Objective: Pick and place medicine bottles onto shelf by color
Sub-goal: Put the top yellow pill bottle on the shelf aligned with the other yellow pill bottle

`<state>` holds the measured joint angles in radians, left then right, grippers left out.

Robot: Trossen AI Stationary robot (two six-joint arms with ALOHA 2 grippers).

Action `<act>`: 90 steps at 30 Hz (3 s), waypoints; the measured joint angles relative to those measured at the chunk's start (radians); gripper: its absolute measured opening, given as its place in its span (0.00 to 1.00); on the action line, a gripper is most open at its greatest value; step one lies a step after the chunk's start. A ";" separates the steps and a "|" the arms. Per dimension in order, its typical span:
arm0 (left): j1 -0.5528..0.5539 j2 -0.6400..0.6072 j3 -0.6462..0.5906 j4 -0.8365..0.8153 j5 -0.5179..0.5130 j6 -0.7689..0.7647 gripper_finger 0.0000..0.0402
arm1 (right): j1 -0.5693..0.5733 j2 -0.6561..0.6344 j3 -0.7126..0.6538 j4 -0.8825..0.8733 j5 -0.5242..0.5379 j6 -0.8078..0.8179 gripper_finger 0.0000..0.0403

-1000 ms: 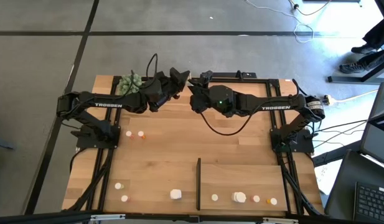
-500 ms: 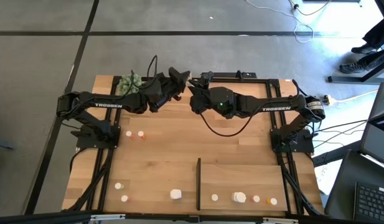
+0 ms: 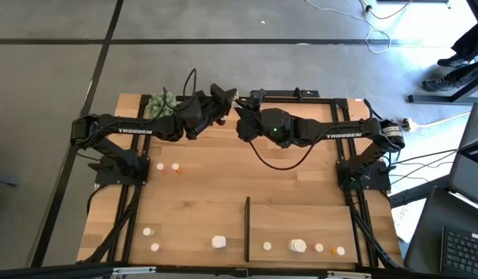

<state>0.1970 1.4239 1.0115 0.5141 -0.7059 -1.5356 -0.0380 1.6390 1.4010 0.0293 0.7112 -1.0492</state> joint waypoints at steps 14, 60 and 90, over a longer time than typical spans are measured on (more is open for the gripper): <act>0.000 0.000 0.000 0.000 0.001 0.001 0.30 | -0.003 0.000 0.000 0.002 0.002 -0.006 0.29; -0.002 -0.002 0.000 -0.001 0.009 0.001 0.30 | -0.011 0.001 -0.002 0.018 -0.042 0.023 0.29; -0.021 -0.001 -0.001 0.031 0.046 -0.001 0.30 | 0.022 0.001 0.000 0.006 0.030 0.026 0.29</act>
<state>0.1761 1.4234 1.0108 0.5450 -0.6603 -1.5369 -0.0158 1.6402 1.4014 0.0353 0.7413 -1.0228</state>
